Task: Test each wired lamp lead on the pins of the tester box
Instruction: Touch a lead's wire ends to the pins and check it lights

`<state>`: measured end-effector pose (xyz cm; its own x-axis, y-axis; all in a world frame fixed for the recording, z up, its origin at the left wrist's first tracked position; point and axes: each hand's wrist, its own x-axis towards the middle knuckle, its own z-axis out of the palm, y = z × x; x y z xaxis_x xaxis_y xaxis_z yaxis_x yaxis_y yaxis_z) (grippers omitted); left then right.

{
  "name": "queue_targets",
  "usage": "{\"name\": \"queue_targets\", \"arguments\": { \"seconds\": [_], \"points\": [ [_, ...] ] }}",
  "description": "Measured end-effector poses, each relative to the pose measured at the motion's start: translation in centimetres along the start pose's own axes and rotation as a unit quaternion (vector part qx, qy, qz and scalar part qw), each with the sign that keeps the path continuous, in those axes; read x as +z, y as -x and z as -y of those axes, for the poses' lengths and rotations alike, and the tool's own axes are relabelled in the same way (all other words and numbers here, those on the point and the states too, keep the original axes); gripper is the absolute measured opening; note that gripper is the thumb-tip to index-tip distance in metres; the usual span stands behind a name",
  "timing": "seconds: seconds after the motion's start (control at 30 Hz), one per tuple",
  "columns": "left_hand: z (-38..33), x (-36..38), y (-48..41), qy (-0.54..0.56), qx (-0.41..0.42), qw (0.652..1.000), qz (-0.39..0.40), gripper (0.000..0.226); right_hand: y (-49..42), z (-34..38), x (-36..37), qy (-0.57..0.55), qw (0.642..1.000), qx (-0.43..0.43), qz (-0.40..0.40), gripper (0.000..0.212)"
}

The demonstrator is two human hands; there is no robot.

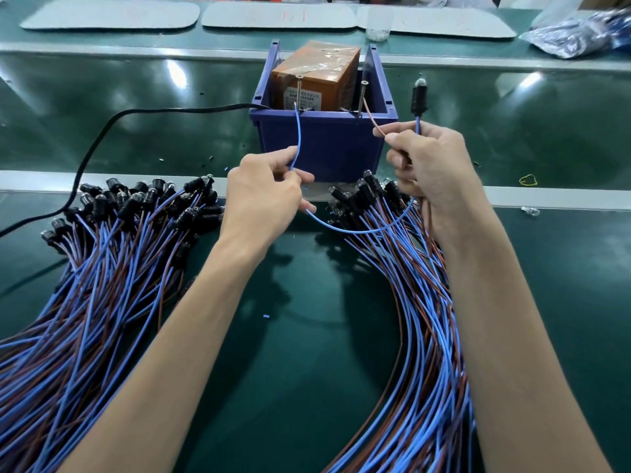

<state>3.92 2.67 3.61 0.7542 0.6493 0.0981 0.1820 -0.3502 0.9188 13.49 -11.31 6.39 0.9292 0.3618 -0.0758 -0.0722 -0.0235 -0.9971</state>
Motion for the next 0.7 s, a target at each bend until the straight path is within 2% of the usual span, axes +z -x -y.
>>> {"name": "queue_targets", "arguments": {
  "seconds": [0.7],
  "points": [
    [0.22,-0.07,-0.04,-0.007,0.001,1.0,0.017,0.049,0.37,0.19,-0.03,-0.002,1.0,-0.006,0.017,0.023]
  ]
}}
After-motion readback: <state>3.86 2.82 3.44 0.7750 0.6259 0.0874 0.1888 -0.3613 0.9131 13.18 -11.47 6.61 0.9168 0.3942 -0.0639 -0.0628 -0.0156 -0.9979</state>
